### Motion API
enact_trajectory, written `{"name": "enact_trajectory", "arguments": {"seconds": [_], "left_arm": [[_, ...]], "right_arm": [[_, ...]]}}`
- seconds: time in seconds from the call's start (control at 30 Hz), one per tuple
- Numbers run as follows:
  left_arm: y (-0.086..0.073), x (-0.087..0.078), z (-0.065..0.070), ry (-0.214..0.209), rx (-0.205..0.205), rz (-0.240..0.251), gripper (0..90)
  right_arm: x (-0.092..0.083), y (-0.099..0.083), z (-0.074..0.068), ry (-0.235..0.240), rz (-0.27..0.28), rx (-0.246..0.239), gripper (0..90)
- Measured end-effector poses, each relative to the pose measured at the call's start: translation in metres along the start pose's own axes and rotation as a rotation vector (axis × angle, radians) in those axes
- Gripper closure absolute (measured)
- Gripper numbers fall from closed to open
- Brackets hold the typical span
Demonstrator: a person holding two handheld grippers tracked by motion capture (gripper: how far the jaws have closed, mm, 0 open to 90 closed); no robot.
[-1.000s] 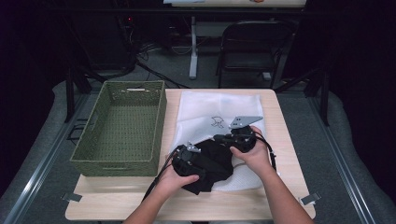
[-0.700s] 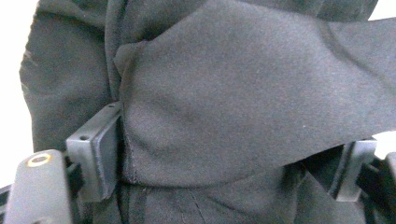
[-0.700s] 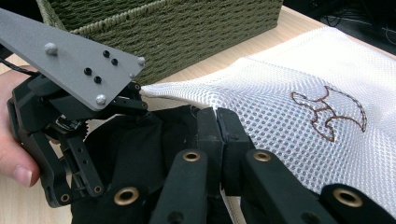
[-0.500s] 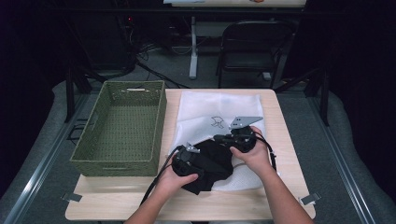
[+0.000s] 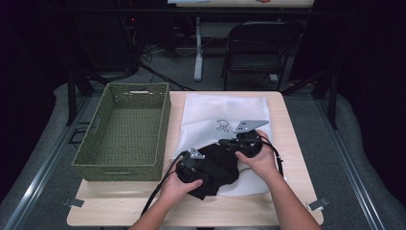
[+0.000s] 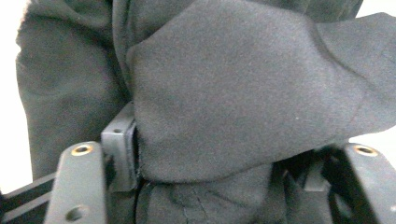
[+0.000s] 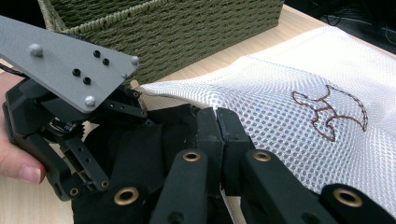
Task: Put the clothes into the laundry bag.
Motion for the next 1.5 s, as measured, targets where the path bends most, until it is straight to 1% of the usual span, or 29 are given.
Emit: {"name": "enact_trajectory", "arguments": {"seconds": [0.17,0.2,0.4,0.5,0.53,0.57,0.6,0.67,0.73,0.77,0.8,0.83,0.97,1.07,1.1,1.13,1.17,1.37,1.43,1.5], "left_arm": [[-0.001,0.000,0.002,-0.001,-0.013,0.015,40.9],[-0.001,0.000,0.002,-0.001,-0.008,0.014,43.5],[-0.001,-0.003,0.003,-0.028,-0.015,0.033,56.8],[0.001,-0.004,0.004,-0.031,-0.024,0.047,60.1],[0.002,-0.004,0.004,-0.035,-0.019,0.045,61.4],[0.003,-0.005,0.004,-0.033,-0.018,0.052,62.7],[0.004,-0.005,0.005,-0.037,-0.022,0.056,63.8],[0.007,-0.006,0.005,-0.040,-0.012,0.054,65.1],[0.010,-0.007,0.006,-0.043,-0.026,0.068,65.9],[0.011,-0.007,0.005,-0.044,-0.019,0.062,66.2],[0.012,-0.007,0.006,-0.042,-0.027,0.074,66.4],[0.013,-0.007,0.006,-0.041,-0.021,0.071,66.5],[0.018,-0.006,0.006,-0.045,-0.035,0.078,66.8],[0.023,-0.006,0.006,-0.041,-0.036,0.084,67.1],[0.025,-0.006,0.006,-0.039,-0.045,0.083,67.1],[0.026,-0.006,0.006,-0.037,-0.038,0.088,67.2],[0.028,-0.006,0.006,-0.036,-0.046,0.093,67.3],[0.037,-0.005,0.005,-0.027,-0.052,0.091,67.5],[0.040,-0.004,0.005,-0.021,-0.062,0.102,67.6],[0.043,-0.003,0.004,-0.015,-0.063,0.106,67.8]], "right_arm": [[0.000,0.000,0.000,0.000,0.000,0.001,89.4],[0.000,0.000,0.000,0.000,0.000,0.001,89.4],[0.000,0.000,-0.002,-0.001,-0.002,-0.002,89.4],[0.001,0.000,-0.003,-0.001,-0.003,-0.007,89.4],[0.001,0.000,-0.003,0.000,-0.003,-0.009,89.4],[0.001,0.000,-0.003,0.000,-0.003,-0.009,89.4],[0.001,0.000,-0.003,0.000,-0.002,-0.010,89.4],[0.000,0.000,-0.003,0.001,-0.002,-0.006,89.4],[0.000,0.000,-0.003,0.001,-0.001,-0.010,89.4],[0.000,0.000,-0.004,0.002,-0.001,-0.011,89.4],[0.000,0.000,-0.004,0.003,0.000,-0.011,89.4],[0.000,0.001,-0.004,0.003,0.001,-0.012,89.4],[-0.001,0.001,-0.005,0.007,0.004,-0.009,89.4],[-0.001,0.001,-0.006,0.009,0.008,-0.008,89.4],[-0.002,0.002,-0.006,0.011,0.009,-0.009,89.4],[-0.002,0.002,-0.006,0.013,0.011,-0.009,89.4],[-0.002,0.002,-0.006,0.015,0.012,-0.012,89.4],[-0.001,0.002,-0.008,0.018,0.010,-0.013,89.4],[-0.002,0.002,-0.008,0.018,0.011,-0.012,89.4],[-0.002,0.002,-0.008,0.018,0.012,-0.010,89.4]]}}
Point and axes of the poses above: each handheld gripper's, and its own axes: x roughly forward along the jaws, y roughly out of its top, z roughly to its right, the point moved 3 cm from there along x, roughly forward along the jaws, and after that the axes turned 1 degree about -z, right-handed, at the moved point
